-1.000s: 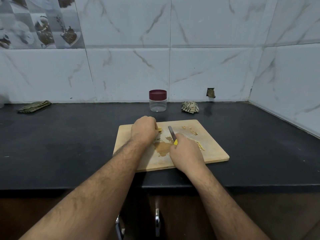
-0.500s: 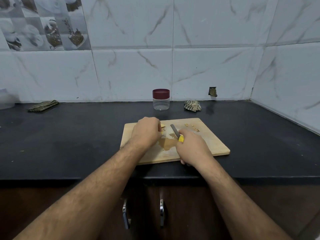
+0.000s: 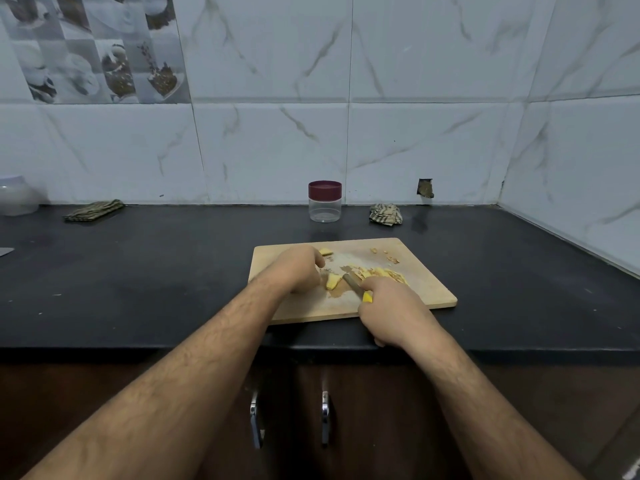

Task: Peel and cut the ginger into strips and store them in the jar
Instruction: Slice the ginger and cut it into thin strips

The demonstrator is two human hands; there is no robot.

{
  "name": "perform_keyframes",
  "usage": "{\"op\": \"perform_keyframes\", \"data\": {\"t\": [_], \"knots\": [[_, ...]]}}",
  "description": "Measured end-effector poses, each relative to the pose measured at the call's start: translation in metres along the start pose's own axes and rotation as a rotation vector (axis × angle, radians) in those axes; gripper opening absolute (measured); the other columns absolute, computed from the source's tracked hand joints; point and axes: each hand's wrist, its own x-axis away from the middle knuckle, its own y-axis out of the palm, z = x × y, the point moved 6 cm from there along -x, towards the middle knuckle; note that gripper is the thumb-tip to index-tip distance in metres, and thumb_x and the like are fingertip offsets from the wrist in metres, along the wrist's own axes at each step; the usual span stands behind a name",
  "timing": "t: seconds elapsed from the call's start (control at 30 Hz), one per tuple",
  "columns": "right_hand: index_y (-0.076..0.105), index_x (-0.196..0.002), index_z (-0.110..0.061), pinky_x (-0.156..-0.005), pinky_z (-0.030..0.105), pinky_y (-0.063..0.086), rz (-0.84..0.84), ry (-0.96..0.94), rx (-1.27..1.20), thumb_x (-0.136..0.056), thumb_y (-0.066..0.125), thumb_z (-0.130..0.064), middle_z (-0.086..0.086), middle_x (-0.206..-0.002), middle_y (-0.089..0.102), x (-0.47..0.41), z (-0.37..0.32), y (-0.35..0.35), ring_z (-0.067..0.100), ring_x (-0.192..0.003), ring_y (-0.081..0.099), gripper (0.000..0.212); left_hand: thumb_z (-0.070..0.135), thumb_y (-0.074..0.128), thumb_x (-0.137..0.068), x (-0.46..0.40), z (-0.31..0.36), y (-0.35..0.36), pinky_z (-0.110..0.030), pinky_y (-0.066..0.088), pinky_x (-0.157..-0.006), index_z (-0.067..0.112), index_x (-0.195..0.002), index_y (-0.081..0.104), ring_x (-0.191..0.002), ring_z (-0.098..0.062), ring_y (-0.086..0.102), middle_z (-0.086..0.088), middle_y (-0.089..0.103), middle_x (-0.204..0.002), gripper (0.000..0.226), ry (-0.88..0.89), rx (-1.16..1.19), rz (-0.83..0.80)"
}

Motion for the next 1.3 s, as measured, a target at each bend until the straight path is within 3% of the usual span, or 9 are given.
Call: {"op": "perform_keyframes", "data": {"t": [0.07,0.17,0.37,0.5,0.83,1.3], "knots": [[0.042,-0.146,-0.034,-0.071,0.031,0.055,-0.011,-0.012,0.006,-0.085,0.043,-0.008,0.003,-0.112,0.066,0.001,-0.004,0.001,0.025,-0.087,0.067,0.067,0.021,0.066,-0.089,0.0,-0.003,0.003,-0.034,0.049,-0.098,0.024,-0.129,0.062,-0.11,-0.02,0.06,0.0,0.064,-0.122,0.04,0.004,-0.008,-0.05],[0.039,-0.149,-0.037,-0.074,0.031,0.054,-0.01,-0.029,0.011,-0.085,0.043,-0.007,0.003,-0.123,0.064,0.0,-0.009,0.001,0.026,-0.096,0.066,0.07,0.026,0.069,-0.088,0.0,-0.005,0.006,-0.035,0.048,-0.098,0.028,-0.116,0.069,-0.109,-0.017,0.059,0.002,0.064,-0.118,0.029,0.003,0.028,-0.063],[0.041,-0.148,-0.034,-0.096,0.033,0.046,0.013,-0.037,0.074,-0.091,0.045,-0.011,-0.002,-0.145,0.051,-0.003,-0.011,-0.002,0.023,-0.127,0.05,0.061,0.038,0.078,-0.079,-0.003,-0.009,0.007,-0.029,0.049,-0.086,0.027,-0.1,0.071,-0.099,-0.014,0.059,0.009,0.063,-0.098,0.024,-0.005,0.073,-0.014],[0.043,-0.147,-0.032,-0.095,0.034,0.045,0.007,-0.041,0.105,-0.093,0.045,-0.013,-0.001,-0.143,0.052,-0.005,-0.012,-0.001,0.023,-0.127,0.05,0.057,0.039,0.078,-0.08,-0.003,-0.009,0.008,-0.029,0.047,-0.092,0.031,-0.114,0.068,-0.106,-0.014,0.058,0.007,0.061,-0.105,0.036,0.004,0.067,0.001],[0.044,-0.146,-0.031,-0.094,0.034,0.046,0.054,-0.053,0.138,-0.093,0.046,-0.016,-0.001,-0.141,0.054,-0.006,-0.012,-0.001,0.023,-0.126,0.051,0.055,0.043,0.078,-0.079,-0.003,-0.008,0.012,-0.03,0.046,-0.097,0.031,-0.121,0.067,-0.112,-0.014,0.059,0.005,0.065,-0.122,0.045,0.022,0.065,0.019],[0.048,-0.143,-0.035,-0.092,0.035,0.047,0.052,-0.082,0.153,-0.094,0.046,-0.02,0.003,-0.137,0.057,-0.006,-0.013,0.001,0.024,-0.124,0.052,0.051,0.048,0.076,-0.079,-0.009,-0.009,0.02,-0.033,0.05,-0.094,0.033,-0.114,0.071,-0.106,-0.009,0.062,0.008,0.069,-0.113,0.038,0.041,0.043,0.029]]}}
